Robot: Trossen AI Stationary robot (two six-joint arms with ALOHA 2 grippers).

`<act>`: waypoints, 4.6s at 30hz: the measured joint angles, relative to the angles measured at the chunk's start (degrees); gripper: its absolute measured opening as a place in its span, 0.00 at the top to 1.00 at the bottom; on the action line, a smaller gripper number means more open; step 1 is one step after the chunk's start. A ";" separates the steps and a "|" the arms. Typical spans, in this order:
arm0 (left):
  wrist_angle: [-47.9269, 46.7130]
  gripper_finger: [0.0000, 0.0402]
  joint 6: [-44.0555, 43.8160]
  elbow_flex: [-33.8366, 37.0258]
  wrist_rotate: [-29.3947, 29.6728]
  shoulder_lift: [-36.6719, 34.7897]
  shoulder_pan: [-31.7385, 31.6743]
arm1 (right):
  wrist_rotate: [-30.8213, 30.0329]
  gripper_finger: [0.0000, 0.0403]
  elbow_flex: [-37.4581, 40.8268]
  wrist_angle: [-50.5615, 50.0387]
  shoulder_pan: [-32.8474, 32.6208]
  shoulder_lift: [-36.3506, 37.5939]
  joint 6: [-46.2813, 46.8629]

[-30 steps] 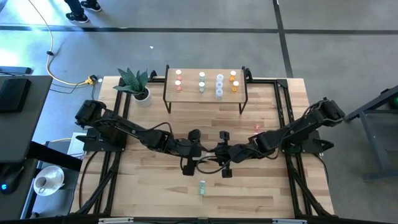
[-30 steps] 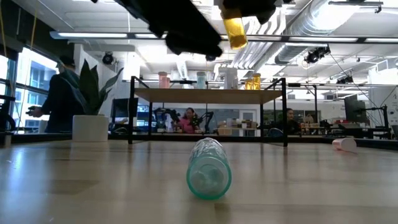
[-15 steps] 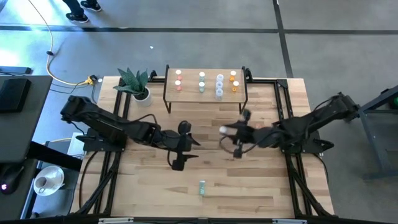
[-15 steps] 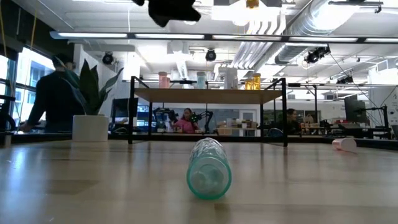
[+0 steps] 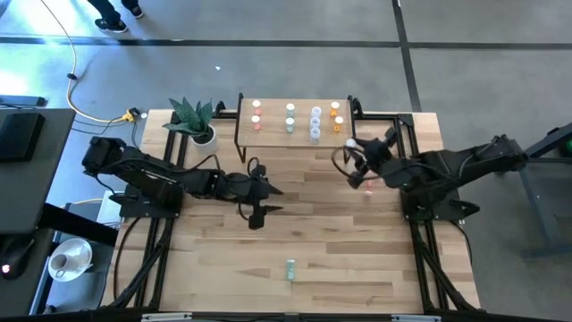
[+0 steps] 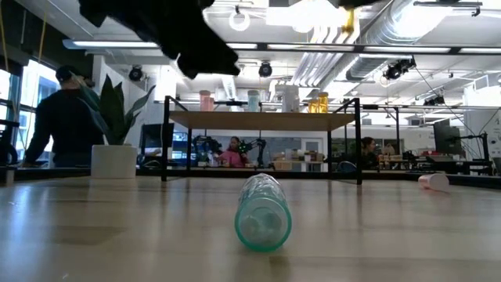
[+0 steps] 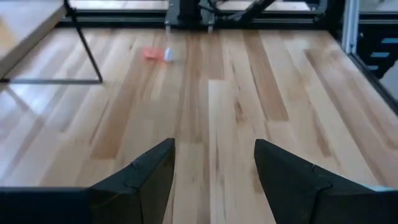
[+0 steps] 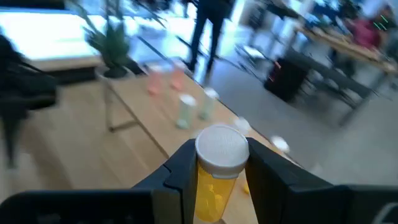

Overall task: Pick and place medicine bottles onto shelf by color
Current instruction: Put the orange pill bottle aligned with the other orange pill bottles on the shelf, then put the pink pill bottle aligned with the other pink pill bottles on the shelf

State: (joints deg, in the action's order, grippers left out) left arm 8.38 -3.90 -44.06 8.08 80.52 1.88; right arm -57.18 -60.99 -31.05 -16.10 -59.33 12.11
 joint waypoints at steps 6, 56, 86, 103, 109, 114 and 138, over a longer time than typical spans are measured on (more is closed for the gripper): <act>0.86 0.48 -0.49 2.52 -2.14 -1.99 -1.61 | -0.08 0.75 0.00 -6.82 5.56 -2.20 7.32; 3.04 0.48 -1.03 7.54 -2.14 -10.35 -1.46 | 26.29 0.75 30.53 43.50 32.63 -2.65 -7.65; 1.67 0.48 -1.01 7.54 -2.12 -10.29 -1.46 | 26.17 0.54 30.51 43.23 32.27 0.62 -6.21; 1.55 0.48 -1.01 7.54 -2.12 -10.29 -1.47 | 32.41 0.54 30.51 23.23 18.85 14.83 6.65; 1.08 0.48 -1.95 7.54 -2.41 -10.29 -1.46 | 36.24 0.54 30.51 12.35 14.85 15.55 18.08; -0.44 0.48 -3.62 7.54 -3.76 -10.29 -1.46 | 36.21 0.54 30.51 0.49 14.25 15.37 28.78; -0.42 0.48 -3.43 7.54 -2.91 -10.31 -1.46 | 34.33 0.54 33.11 -14.49 14.32 2.56 66.28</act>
State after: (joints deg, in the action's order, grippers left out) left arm 7.96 -7.33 -36.51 5.17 70.22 0.43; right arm -22.85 -27.88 -45.54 -1.78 -56.77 78.38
